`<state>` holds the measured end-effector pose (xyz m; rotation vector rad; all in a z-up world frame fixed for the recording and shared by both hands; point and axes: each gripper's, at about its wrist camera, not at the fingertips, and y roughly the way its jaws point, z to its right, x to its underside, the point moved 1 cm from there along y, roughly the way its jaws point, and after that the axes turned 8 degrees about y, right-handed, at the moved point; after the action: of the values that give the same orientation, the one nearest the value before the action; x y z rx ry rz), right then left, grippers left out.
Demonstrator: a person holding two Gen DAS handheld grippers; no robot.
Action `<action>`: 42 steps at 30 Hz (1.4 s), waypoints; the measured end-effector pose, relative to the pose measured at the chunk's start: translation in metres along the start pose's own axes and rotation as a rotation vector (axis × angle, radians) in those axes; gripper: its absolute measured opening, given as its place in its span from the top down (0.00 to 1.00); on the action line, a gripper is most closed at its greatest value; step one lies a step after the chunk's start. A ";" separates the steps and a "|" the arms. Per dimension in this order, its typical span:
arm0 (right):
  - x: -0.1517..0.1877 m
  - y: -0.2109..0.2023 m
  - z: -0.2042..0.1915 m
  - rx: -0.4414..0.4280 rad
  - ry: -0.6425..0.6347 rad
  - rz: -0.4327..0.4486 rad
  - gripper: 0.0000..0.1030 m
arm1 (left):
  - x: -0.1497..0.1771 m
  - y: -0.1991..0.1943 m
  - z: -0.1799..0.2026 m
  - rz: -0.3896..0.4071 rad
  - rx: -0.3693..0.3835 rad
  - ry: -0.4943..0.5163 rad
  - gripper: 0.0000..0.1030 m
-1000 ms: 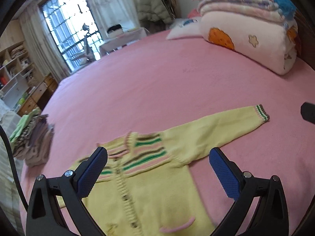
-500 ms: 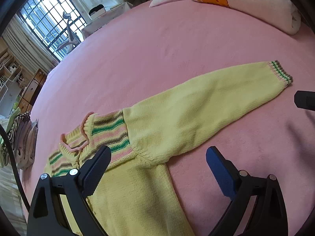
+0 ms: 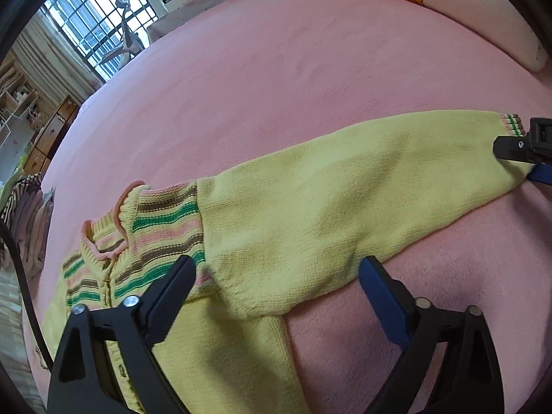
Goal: Fold small clothes
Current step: 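Reach the right tool to the cardigan sleeve cuff and grasp it, then lift the cuff with the right tool and fold the sleeve across the cardigan front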
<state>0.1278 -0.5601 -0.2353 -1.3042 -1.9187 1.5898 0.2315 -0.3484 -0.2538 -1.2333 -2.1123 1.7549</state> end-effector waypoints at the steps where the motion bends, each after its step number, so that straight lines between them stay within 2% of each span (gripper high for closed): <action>1: 0.000 0.000 -0.001 0.014 -0.007 0.010 0.55 | -0.001 0.003 0.000 -0.009 0.018 -0.013 0.19; 2: -0.001 0.000 -0.001 0.026 -0.015 0.020 0.61 | -0.003 0.004 -0.001 -0.016 0.021 -0.026 0.21; 3: -0.001 -0.001 -0.001 0.019 -0.019 0.023 0.78 | -0.003 0.005 -0.001 -0.017 0.024 -0.040 0.23; 4: -0.001 -0.001 -0.001 0.005 -0.020 0.018 0.92 | -0.004 0.005 -0.002 -0.014 0.033 -0.051 0.29; 6: 0.000 -0.006 0.000 -0.013 -0.021 0.027 0.92 | -0.005 0.004 -0.003 -0.002 0.063 -0.062 0.50; 7: 0.002 -0.009 -0.002 -0.008 -0.039 0.043 0.92 | -0.006 0.002 -0.003 0.000 0.129 -0.060 0.74; 11: 0.010 -0.033 -0.019 0.008 -0.107 0.108 0.92 | -0.006 -0.010 -0.003 0.021 0.106 -0.063 0.83; 16: 0.014 -0.071 -0.047 -0.015 -0.199 0.182 0.92 | -0.002 -0.025 -0.024 0.021 0.138 -0.121 0.83; 18: 0.018 -0.091 -0.060 -0.031 -0.245 0.211 0.92 | -0.001 -0.034 -0.036 0.027 0.126 -0.139 0.75; 20: 0.021 -0.105 -0.072 -0.052 -0.281 0.225 0.92 | -0.002 -0.044 -0.047 0.044 0.098 -0.147 0.60; 23: 0.028 -0.123 -0.094 -0.073 -0.330 0.243 0.92 | 0.002 -0.060 -0.064 0.075 0.076 -0.153 0.45; 26: 0.039 -0.144 -0.119 -0.111 -0.386 0.264 0.92 | 0.013 -0.077 -0.087 0.108 0.033 -0.152 0.38; 32: 0.058 -0.165 -0.177 -0.182 -0.504 0.294 0.92 | 0.039 -0.100 -0.145 0.128 -0.036 -0.183 0.38; 36: 0.079 -0.173 -0.216 -0.235 -0.589 0.298 0.92 | 0.065 -0.103 -0.187 0.126 -0.065 -0.229 0.38; 42: 0.130 -0.171 -0.283 -0.316 -0.728 0.278 0.92 | 0.112 -0.101 -0.246 0.091 -0.090 -0.310 0.38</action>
<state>0.1918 -0.2797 -0.0267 -1.2503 -2.5873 2.1907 0.2475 -0.0876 -0.1313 -1.1590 -2.3582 2.0264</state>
